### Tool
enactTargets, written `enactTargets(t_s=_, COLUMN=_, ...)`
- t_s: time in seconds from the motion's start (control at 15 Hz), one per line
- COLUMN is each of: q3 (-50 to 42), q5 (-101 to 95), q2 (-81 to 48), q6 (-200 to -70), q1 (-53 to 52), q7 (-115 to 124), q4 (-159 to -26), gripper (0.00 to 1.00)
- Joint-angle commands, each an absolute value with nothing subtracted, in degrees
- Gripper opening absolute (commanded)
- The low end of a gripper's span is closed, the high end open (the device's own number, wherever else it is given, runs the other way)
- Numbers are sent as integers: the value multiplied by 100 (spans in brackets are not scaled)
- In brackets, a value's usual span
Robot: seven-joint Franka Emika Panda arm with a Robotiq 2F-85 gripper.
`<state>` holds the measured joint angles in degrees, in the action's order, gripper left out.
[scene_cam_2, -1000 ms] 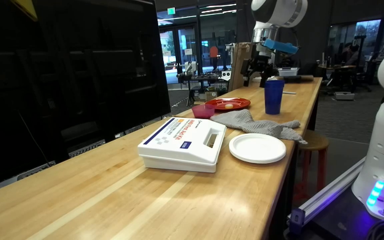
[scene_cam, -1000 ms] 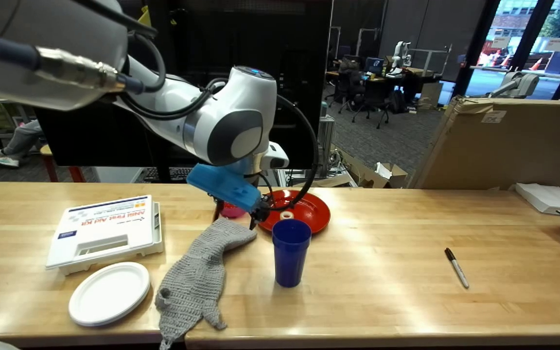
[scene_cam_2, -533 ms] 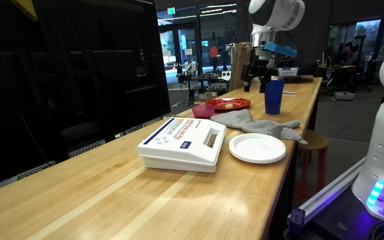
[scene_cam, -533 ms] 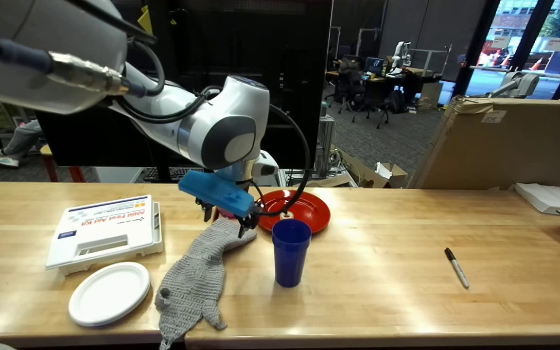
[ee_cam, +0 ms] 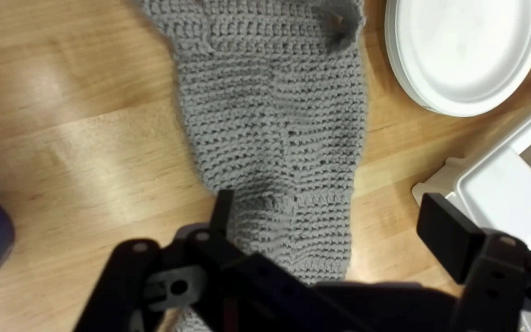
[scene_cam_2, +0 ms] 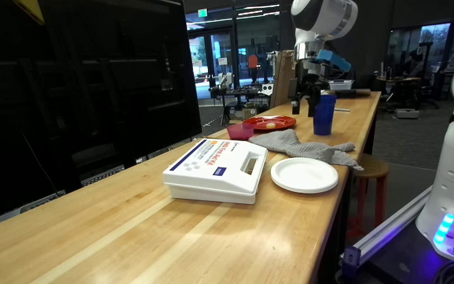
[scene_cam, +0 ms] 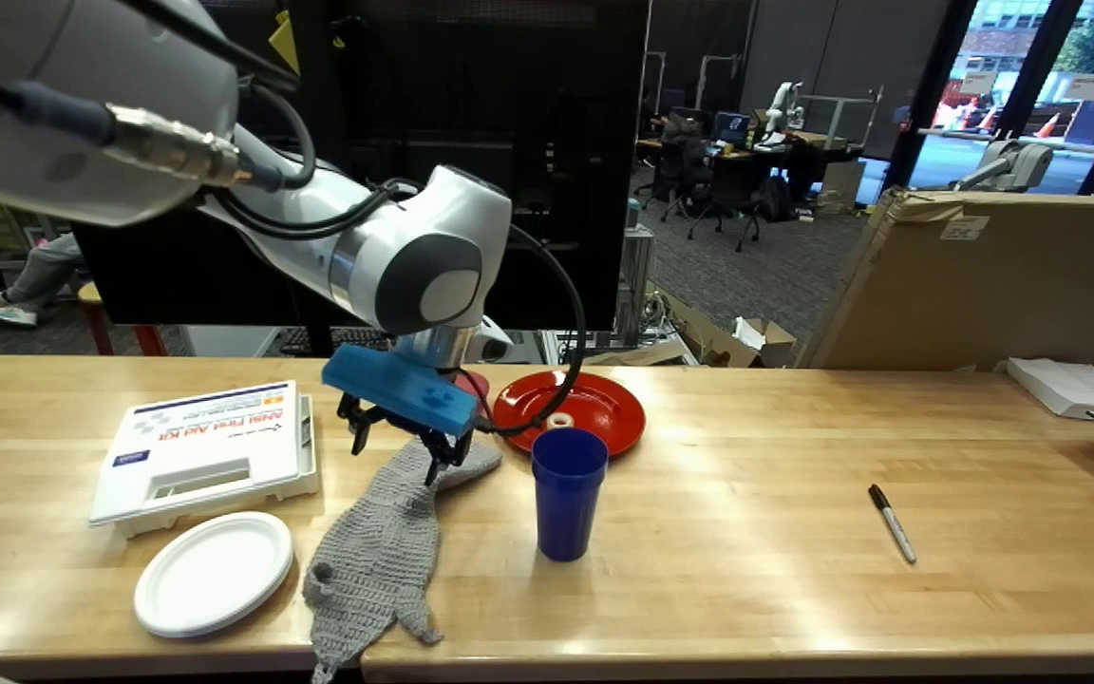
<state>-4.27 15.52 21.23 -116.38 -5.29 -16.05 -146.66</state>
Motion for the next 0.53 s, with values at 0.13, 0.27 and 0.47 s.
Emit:
enactTargets(t_s=0.13, q3=-420, q5=1729, q2=2235, q6=-11365, q1=-506, q7=-1708, q4=-14844, gripper=100)
enactTargets(t_s=0.27, q3=-413, q5=1775, q2=2250, q6=-11295, q1=-511, q7=-1704, q4=-14904, gripper=100)
enactTargets(t_s=0.47, q3=-406, q5=1921, q2=2221, q6=-11245, q1=-520, q7=-1682, q4=-14977, gripper=100)
